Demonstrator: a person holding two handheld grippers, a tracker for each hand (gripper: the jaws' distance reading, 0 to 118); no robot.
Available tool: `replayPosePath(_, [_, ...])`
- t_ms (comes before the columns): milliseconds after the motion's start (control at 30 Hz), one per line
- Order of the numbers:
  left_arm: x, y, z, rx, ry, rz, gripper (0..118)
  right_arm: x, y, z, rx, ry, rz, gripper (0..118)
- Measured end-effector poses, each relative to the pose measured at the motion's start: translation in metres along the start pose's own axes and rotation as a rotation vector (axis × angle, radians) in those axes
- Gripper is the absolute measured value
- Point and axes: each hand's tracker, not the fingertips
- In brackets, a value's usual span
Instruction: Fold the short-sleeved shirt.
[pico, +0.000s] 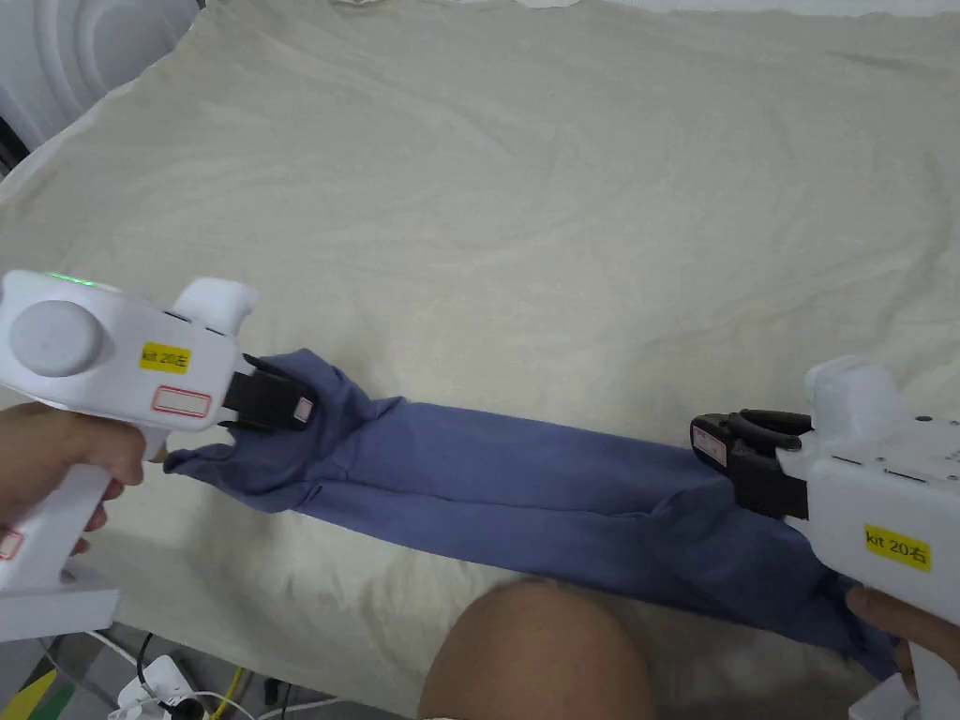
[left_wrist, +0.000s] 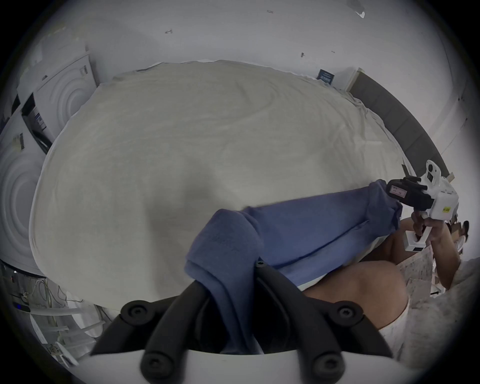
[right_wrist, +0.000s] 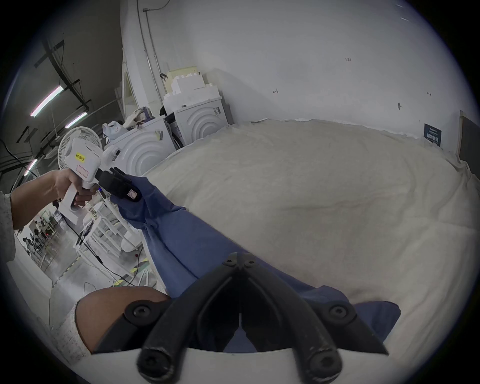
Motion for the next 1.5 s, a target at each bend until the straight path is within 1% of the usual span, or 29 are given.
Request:
replayPosePath(200, [0.065,0.012,-0.037,-0.024,-0.034,-0.001,6,0.007,-0.003,0.014,0.018,0.011,-0.002,0])
replayPosePath(333, [0.102,0.018,-0.065,-0.044,-0.072,-0.057,6,0.014,-0.006,0.023,0.032,0.008,-0.009,0])
replayPosePath(433, [0.118,0.028,-0.084,-0.06,-0.084,-0.053,6,0.019,-0.008,0.029,0.044,0.001,-0.026,0])
replayPosePath(667, [0.145,0.036,-0.122,-0.137,-0.078,-0.124,7,0.028,-0.013,0.035,0.048,-0.013,-0.049,0])
replayPosePath(700, [0.144,0.036,-0.129,-0.147,-0.075,-0.129,11,0.029,-0.014,0.035,0.047,-0.016,-0.051,0])
replayPosePath(733, [0.141,0.035,-0.135,-0.148,-0.083,-0.121,21,0.029,-0.014,0.035,0.045,-0.02,-0.052,0])
replayPosePath(767, [0.139,0.034,-0.136,-0.148,-0.136,-0.095,39,0.03,-0.014,0.035,0.045,-0.022,-0.054,0])
replayPosePath(800, [0.139,0.034,-0.135,-0.139,-0.204,-0.067,68,0.03,-0.014,0.035,0.045,-0.02,-0.058,0])
replayPosePath(833, [0.137,0.033,-0.132,-0.139,-0.269,-0.053,86,0.031,-0.014,0.035,0.044,-0.019,-0.061,0])
replayPosePath(867, [0.141,0.033,-0.128,-0.142,-0.273,-0.051,100,0.031,-0.014,0.035,0.042,-0.022,-0.063,0])
replayPosePath(900, [0.142,0.032,-0.122,-0.127,-0.259,-0.069,108,0.03,-0.013,0.035,0.041,-0.022,-0.064,0])
replayPosePath(933, [0.141,0.031,-0.116,-0.104,-0.274,-0.085,108,0.03,-0.013,0.036,0.039,-0.019,-0.065,0])
replayPosePath(1000, [0.145,0.032,-0.1,-0.055,-0.319,-0.1,108,0.029,-0.011,0.038,0.038,-0.016,-0.063,0])
replayPosePath(1067, [0.136,0.032,-0.084,-0.023,-0.39,-0.076,108,0.028,-0.009,0.04,0.04,-0.013,-0.058,0])
replayPosePath(1133, [0.128,0.031,-0.068,-0.001,-0.439,-0.012,108,0.028,-0.007,0.041,0.047,-0.005,-0.054,0])
replayPosePath(1200, [0.117,0.026,-0.055,0.049,-0.457,0.009,108,0.027,-0.006,0.041,0.058,-0.005,-0.051,0])
replayPosePath(1267, [0.101,0.021,-0.048,0.056,-0.494,0.03,108,0.027,-0.005,0.043,0.077,-0.004,-0.071,0])
replayPosePath(1300, [0.092,0.015,-0.045,0.048,-0.539,0.026,103,0.027,-0.006,0.044,0.084,0.0,-0.083,0])
replayPosePath(1333, [0.084,0.009,-0.042,0.049,-0.563,0.003,103,0.026,-0.007,0.044,0.092,-0.001,-0.09,0])
replayPosePath(1367, [0.076,0.001,-0.04,0.077,-0.565,-0.021,100,0.025,-0.009,0.044,0.093,-0.004,-0.094,0])
replayPosePath(1400, [0.065,-0.005,-0.04,0.082,-0.565,-0.029,91,0.023,-0.011,0.044,0.093,-0.005,-0.101,0])
replayPosePath(1433, [0.054,-0.01,-0.043,0.068,-0.57,0.003,73,0.022,-0.014,0.042,0.09,-0.007,-0.107,0])
replayPosePath(1467, [0.045,-0.015,-0.046,0.069,-0.576,0.041,47,0.021,-0.016,0.041,0.086,-0.009,-0.112,0])
replayPosePath(1500, [0.038,-0.021,-0.051,0.074,-0.575,0.045,10,0.019,-0.019,0.039,0.077,-0.013,-0.118,0])
